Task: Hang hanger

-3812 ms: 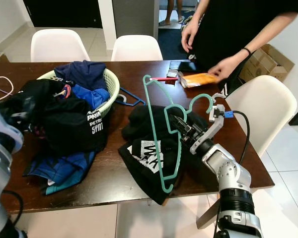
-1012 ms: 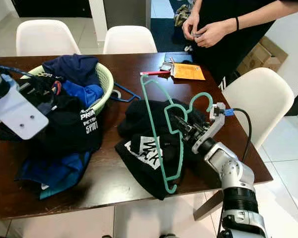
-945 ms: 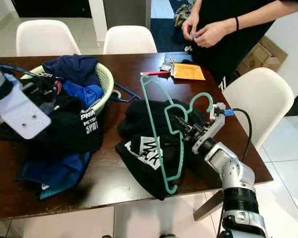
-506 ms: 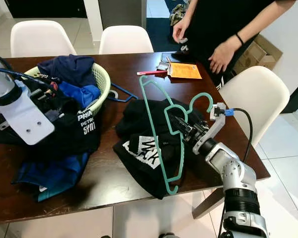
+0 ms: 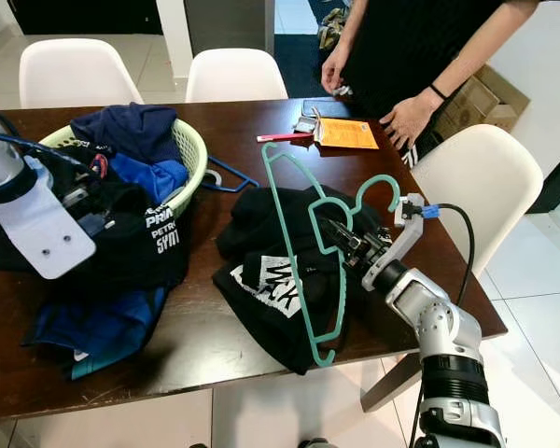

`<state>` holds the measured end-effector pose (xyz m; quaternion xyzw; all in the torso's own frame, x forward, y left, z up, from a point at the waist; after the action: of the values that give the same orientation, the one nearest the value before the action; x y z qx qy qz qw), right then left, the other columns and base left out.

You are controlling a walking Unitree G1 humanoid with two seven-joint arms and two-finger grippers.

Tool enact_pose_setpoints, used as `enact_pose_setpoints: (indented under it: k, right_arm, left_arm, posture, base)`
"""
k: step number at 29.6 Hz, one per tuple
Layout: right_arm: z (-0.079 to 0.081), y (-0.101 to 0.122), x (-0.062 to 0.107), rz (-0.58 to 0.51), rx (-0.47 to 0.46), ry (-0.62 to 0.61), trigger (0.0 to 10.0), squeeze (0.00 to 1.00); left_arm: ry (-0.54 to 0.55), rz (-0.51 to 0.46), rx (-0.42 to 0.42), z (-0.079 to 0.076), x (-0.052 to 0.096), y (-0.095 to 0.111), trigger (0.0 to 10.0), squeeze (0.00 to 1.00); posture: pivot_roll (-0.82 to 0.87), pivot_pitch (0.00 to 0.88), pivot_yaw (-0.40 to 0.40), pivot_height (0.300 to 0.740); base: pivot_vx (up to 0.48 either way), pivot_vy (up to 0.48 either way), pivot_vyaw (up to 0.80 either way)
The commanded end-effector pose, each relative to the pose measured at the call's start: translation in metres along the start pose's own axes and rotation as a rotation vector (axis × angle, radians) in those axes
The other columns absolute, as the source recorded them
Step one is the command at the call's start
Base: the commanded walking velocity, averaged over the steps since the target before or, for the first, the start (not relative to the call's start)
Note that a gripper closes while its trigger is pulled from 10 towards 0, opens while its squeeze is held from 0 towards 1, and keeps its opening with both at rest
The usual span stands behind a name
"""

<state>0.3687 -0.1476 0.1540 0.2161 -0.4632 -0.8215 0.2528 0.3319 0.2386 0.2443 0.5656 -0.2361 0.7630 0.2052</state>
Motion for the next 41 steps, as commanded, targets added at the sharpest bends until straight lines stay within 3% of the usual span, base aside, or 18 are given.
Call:
enact_pose_setpoints:
  k: [1, 12, 13, 16, 19, 22, 25, 26, 28, 29, 30, 31, 35, 36, 37, 39, 40, 41]
  right_arm:
    - [-0.002, -0.001, 0.004, 0.006, 0.0, -0.017, 10.0, 0.0]
    - [-0.002, -0.001, 0.002, -0.001, -0.005, -0.017, 10.0, 0.0]
    - [-0.002, -0.001, 0.001, -0.009, -0.01, -0.018, 10.0, 0.0]
    - [-0.002, -0.002, 0.0, -0.015, -0.015, -0.018, 10.0, 0.0]
    - [-0.002, -0.002, 0.0, -0.017, -0.016, -0.018, 10.0, 0.0]
    - [-0.002, -0.002, -0.002, -0.025, -0.023, -0.016, 10.0, 0.0]
    - [-0.002, -0.003, -0.004, -0.031, -0.029, -0.014, 10.0, 0.0]
    - [-0.002, -0.003, -0.006, -0.035, -0.032, -0.012, 10.0, 0.0]
    - [-0.002, -0.004, -0.007, -0.038, -0.034, -0.011, 10.0, 0.0]
    - [-0.002, -0.004, -0.007, -0.04, -0.036, -0.01, 10.0, 0.0]
    - [-0.002, -0.004, -0.007, -0.04, -0.036, -0.01, 10.0, 0.0]
    - [-0.002, -0.004, -0.008, -0.046, -0.039, -0.011, 10.0, 0.0]
    - [-0.003, -0.003, -0.007, -0.058, -0.044, -0.016, 10.0, 0.0]
    - [-0.004, -0.003, -0.008, -0.061, -0.04, -0.02, 10.0, 0.0]
    - [-0.004, -0.003, -0.008, -0.061, -0.04, -0.02, 10.0, 0.0]
    - [-0.004, -0.003, -0.008, -0.061, -0.03, -0.025, 10.0, 0.0]
    - [-0.004, -0.003, -0.008, -0.061, -0.03, -0.025, 10.0, 0.0]
    - [-0.005, -0.003, -0.008, -0.057, -0.029, -0.026, 10.0, 0.0]
  left_arm:
    - [-0.031, 0.013, 0.016, -0.009, 0.002, -0.006, 0.0, 0.0]
    - [0.045, -0.032, 0.042, -0.002, 0.015, -0.002, 0.0, 0.0]
    - [0.271, -0.268, 0.087, 0.028, 0.054, 0.03, 0.0, 0.0]
    - [0.396, -0.483, 0.087, 0.044, 0.089, 0.06, 0.0, 0.0]
    - [0.419, -0.533, 0.082, 0.046, 0.099, 0.067, 0.0, 0.0]
    - [0.577, -0.753, 0.043, 0.056, 0.152, 0.093, 0.0, 0.0]
    - [0.655, -0.86, 0.045, 0.056, 0.174, 0.099, 0.0, 0.0]
    - [0.744, -0.971, 0.071, 0.058, 0.19, 0.101, 1.6, 0.0]
    - [0.806, -1.051, 0.109, 0.06, 0.198, 0.1, 2.2, 0.0]
    - [0.874, -1.161, 0.164, 0.064, 0.204, 0.102, 5.0, 0.0]
    - [0.874, -1.161, 0.164, 0.064, 0.204, 0.102, 5.0, 0.0]
    - [0.943, -1.288, 0.23, 0.068, 0.206, 0.108, 10.0, 0.0]
    - [1.057, -1.599, 0.414, 0.075, 0.201, 0.116, 10.0, 0.0]
    - [1.059, -1.706, 0.604, 0.079, 0.173, 0.115, 10.0, 0.0]
    - [1.059, -1.706, 0.604, 0.079, 0.173, 0.115, 10.0, 0.0]
    - [1.007, -1.766, 0.918, 0.079, 0.111, 0.116, 10.0, 0.0]
    - [1.007, -1.766, 0.918, 0.079, 0.111, 0.116, 10.0, 0.0]
    - [0.925, -1.707, 1.084, 0.074, 0.06, 0.129, 10.0, 0.0]
  posture:
    - [0.07, 0.135, -0.065, 0.74]
    - [0.08, 0.135, -0.061, 0.74]
    - [0.1, 0.131, -0.051, 0.74]
    - [0.1, 0.126, -0.051, 0.74]
    - [0.1, 0.126, -0.051, 0.74]
    - [0.12, 0.118, -0.046, 0.74]
    - [0.13, 0.11, -0.045, 0.74]
    - [0.13, 0.101, -0.04, 0.74]
    - [0.13, 0.096, -0.044, 0.74]
    - [0.14, 0.091, -0.036, 0.74]
    - [0.14, 0.091, -0.036, 0.74]
    - [0.14, 0.086, -0.036, 0.74]
    - [0.15, 0.077, -0.032, 0.74]
    - [0.13, 0.072, -0.029, 0.74]
    - [0.13, 0.072, -0.029, 0.74]
    - [0.13, 0.072, -0.028, 0.74]
    - [0.13, 0.072, -0.028, 0.74]
    - [0.13, 0.071, -0.029, 0.74]
  base:
    - [0.0, 0.0, 0.0]
    - [0.0, 0.0, 0.0]
    - [0.0, 0.0, 0.0]
    - [0.0, 0.0, 0.0]
    - [0.0, 0.0, 0.0]
    - [0.0, 0.0, 0.0]
    - [0.0, 0.0, 0.0]
    - [0.0, 0.0, 0.0]
    - [0.0, 0.0, 0.0]
    - [0.0, 0.0, 0.0]
    - [0.0, 0.0, 0.0]
    - [0.0, 0.0, 0.0]
    - [0.0, 0.0, 0.0]
    - [0.0, 0.0, 0.0]
    - [0.0, 0.0, 0.0]
    - [0.0, 0.0, 0.0]
    - [0.0, 0.0, 0.0]
    - [0.0, 0.0, 0.0]
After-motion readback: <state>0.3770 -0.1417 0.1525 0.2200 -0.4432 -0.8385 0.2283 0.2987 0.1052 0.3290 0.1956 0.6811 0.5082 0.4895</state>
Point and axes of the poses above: a point about 5 cm out from each wrist's last joint towards the gripper, its own x axis pointing back from the gripper into the wrist, its own y axis along the axis of the wrist's last joint, z = x × y, the point moved 5 cm from there along -x, pointing out of the wrist towards the gripper, and after that the axes turned 11 degrees about x, right-handed, at the moved point
